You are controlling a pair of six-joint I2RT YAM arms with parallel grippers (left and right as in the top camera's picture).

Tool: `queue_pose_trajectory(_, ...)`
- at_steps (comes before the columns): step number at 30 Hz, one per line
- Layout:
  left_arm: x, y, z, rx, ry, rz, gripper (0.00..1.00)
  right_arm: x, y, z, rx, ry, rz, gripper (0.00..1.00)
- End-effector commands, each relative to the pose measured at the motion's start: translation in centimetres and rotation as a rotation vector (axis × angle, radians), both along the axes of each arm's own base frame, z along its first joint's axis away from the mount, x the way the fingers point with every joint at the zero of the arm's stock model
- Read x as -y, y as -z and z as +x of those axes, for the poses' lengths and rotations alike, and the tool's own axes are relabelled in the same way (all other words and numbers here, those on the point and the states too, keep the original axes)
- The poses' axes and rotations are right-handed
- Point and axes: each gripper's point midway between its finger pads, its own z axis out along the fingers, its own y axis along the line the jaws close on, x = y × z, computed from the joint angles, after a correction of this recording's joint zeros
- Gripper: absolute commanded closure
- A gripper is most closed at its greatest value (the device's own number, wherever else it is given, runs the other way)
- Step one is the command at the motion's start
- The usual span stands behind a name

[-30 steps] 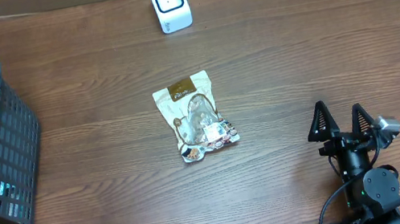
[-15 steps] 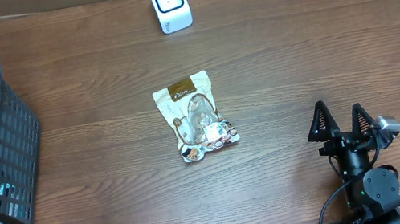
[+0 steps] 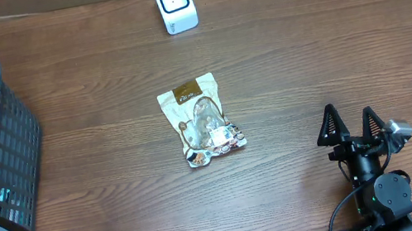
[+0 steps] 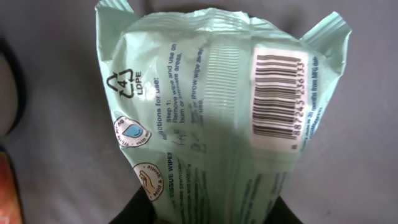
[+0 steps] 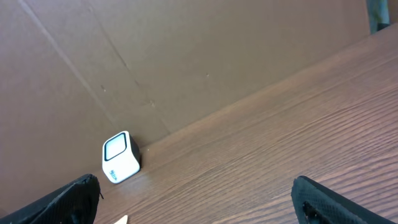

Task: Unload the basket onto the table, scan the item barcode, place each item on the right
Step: 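Grasp the mint-green wipes pack with the left gripper, then lift the wipes pack out and carry it toward the table center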

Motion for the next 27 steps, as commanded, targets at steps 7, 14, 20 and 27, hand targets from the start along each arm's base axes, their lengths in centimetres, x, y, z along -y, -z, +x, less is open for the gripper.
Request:
queue_pose_trajectory(7,-1.1,-5.8,0.9,0.01,-0.005,0.025,0.94,0.0,0.1,0.0,0.005,-0.003,-0.003,0.0)
queue_pose_trajectory(14,-0.6,-13.9,2.6,0.175,0.016,0.077,0.95,0.0,0.1,0.0,0.005,-0.003,-0.003,0.0)
queue_pose_trajectory(20,2.8,-23.2,5.3,0.524,0.082,0.086,0.92,0.0,0.1,0.0,0.005,-0.003,-0.003,0.0)
queue_pose_trajectory(27,9.2,-34.5,5.3,0.862,0.244,0.154,0.91,0.0,0.2,0.0,0.005,-0.003,-0.003,0.0)
